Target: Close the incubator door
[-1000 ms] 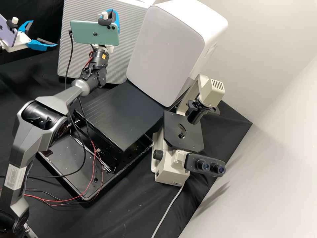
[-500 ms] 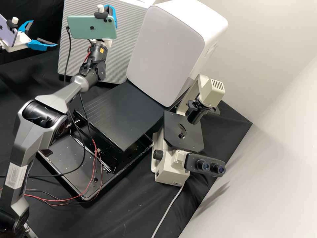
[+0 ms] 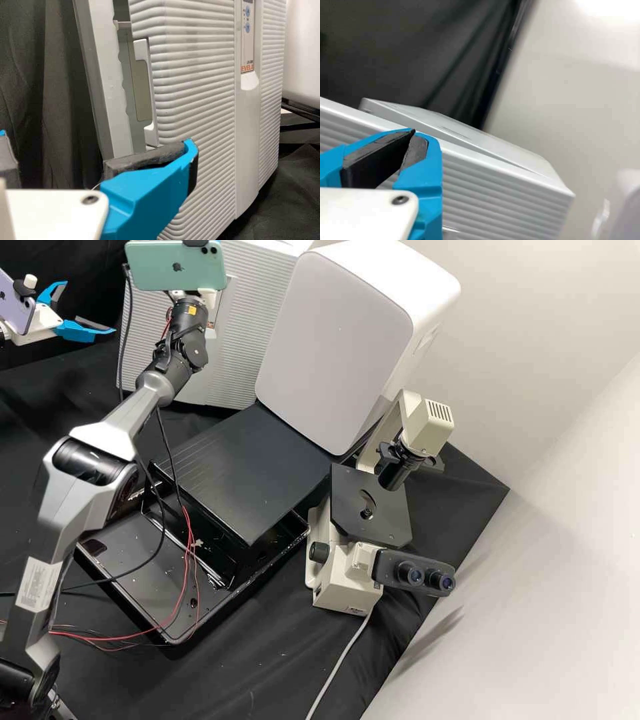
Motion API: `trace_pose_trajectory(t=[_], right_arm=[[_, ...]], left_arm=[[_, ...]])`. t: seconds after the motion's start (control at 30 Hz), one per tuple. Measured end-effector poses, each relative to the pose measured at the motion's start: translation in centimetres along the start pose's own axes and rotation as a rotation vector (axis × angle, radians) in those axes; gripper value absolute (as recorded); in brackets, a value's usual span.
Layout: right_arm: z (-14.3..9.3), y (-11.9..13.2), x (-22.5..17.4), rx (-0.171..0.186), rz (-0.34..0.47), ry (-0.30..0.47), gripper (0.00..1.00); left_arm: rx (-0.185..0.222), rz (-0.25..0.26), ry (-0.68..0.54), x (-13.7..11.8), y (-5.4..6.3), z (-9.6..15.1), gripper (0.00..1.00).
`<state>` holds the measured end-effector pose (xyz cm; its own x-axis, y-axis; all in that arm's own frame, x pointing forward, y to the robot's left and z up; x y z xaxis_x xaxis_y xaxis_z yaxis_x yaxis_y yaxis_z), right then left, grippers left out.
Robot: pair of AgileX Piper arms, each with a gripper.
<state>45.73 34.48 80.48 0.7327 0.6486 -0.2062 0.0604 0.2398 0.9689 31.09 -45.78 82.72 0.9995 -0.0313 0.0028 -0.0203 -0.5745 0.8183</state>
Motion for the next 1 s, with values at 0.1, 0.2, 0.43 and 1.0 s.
trace_pose_trajectory(t=[0.1, 0.2, 0.43, 1.0], right_arm=[[2.2, -0.4, 0.9, 0.022, 0.017, -0.083, 0.00], [4.0, -1.0, 1.1, 0.041, 0.012, -0.153, 0.00], [6.3, -2.4, 1.6, 0.046, -0.007, -0.246, 0.00], [7.7, -2.1, 3.0, 0.070, 0.021, -0.304, 0.00]], left_arm=[[0.000, 0.000, 0.000, 0.0, 0.0, 0.0, 1.00], [0.000, 0.000, 0.000, 0.0, 0.0, 0.0, 1.00], [0.000, 0.000, 0.000, 0.0, 0.0, 0.0, 1.00], [0.000, 0.000, 0.000, 0.0, 0.0, 0.0, 1.00]])
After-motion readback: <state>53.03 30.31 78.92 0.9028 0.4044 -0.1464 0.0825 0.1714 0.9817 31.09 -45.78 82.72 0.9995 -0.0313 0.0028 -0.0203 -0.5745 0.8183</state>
